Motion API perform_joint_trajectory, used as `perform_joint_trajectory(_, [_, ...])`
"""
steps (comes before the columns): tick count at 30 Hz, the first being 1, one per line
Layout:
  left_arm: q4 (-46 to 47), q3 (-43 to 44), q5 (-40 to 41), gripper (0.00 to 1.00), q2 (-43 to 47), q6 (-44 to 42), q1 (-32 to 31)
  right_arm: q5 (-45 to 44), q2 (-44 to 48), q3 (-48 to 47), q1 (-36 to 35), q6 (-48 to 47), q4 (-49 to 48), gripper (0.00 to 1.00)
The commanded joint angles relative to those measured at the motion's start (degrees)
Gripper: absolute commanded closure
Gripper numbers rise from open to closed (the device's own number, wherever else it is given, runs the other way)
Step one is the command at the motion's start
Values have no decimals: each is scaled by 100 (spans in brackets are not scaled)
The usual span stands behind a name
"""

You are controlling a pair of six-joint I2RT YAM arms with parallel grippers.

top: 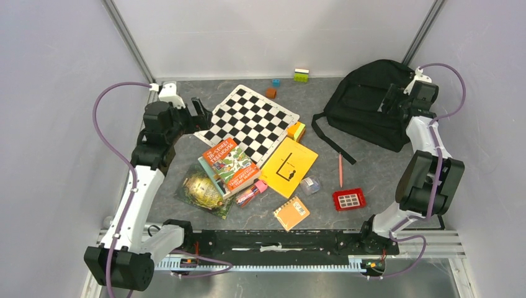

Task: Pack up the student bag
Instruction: Pick up the student bag at the center of the board.

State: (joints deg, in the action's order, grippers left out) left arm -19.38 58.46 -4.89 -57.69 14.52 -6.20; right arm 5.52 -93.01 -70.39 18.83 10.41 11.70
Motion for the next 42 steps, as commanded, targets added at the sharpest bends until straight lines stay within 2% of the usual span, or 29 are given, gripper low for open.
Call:
perform_joint_trajectory(1, [162, -50, 315, 0, 119, -385, -152, 144, -99, -194, -20, -170, -15, 11])
perform_joint_trajectory(4, [160, -71, 395, 0, 88, -420, -236, 65, -231, -163, -22, -164, -18, 14])
perform_joint_trajectory(6, [181, -95, 393, 0, 59, -390, -295, 151, -330, -201, -19, -134, -17, 21])
perform_joint_trajectory(8, [213, -131, 409, 0, 16, -380, -432, 213, -346, -229, -24, -94, -32, 34])
perform_joint_trajectory(13, [194, -124, 341, 0, -200, -502, -887, 460, 74, -77, -20, -46, -288, 84])
perform_joint_trajectory(15, [189, -137, 442, 0, -224, -494, -1001, 518, 298, -86, -25, 56, -335, 98])
perform_joint_trajectory(16, [197, -149, 469, 0, -220, -499, -1037, 600, 415, -72, -26, 116, -405, 100])
perform_joint_trajectory(20, [211, -184, 668, 0, -240, -504, -1112, 1000, 995, -89, -44, 374, -702, 100])
perform_joint_trajectory(25, [136, -72, 407, 0, -283, -233, -1107, 1615, 1792, -80, -90, 648, -955, 100])
perform_joint_trajectory(31, [-1154, 708, -403, 0, -81, 397, -1102, 2507, 3057, 472, -287, 1183, -1811, 100])
perform_joint_trajectory(35, [-1584, 1010, -974, 0, 335, 1180, -1094, 2948, 3754, 651, -425, 1403, -2257, 100])
perform_joint_trajectory(42, [-1244, 704, -1867, 0, 1147, 2814, -1094, 4065, 4284, 842, -785, 1819, -2914, 100])
